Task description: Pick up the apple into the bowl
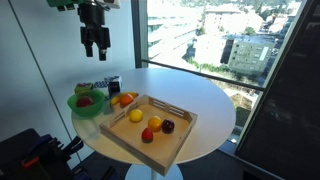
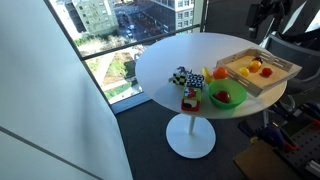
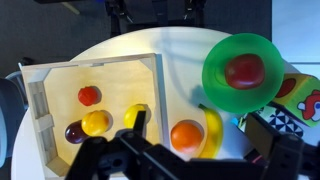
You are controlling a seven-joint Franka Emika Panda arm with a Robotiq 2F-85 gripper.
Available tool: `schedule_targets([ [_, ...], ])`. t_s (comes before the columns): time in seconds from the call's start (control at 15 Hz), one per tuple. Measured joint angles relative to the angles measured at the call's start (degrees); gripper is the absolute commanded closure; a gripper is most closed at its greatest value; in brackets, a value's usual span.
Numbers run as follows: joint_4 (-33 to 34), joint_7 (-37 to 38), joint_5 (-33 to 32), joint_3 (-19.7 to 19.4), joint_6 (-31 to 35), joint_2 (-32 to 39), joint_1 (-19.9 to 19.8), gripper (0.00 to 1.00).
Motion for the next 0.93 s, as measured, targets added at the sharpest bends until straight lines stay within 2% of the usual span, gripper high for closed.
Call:
schedule_targets([
  [0.47, 0.0, -0.3, -0.2, 0.0, 0.5, -5.2, -0.2, 0.00],
  [0.93, 0.0, -1.6, -0.2, 0.0, 1.1, -5.9, -0.2, 0.00],
])
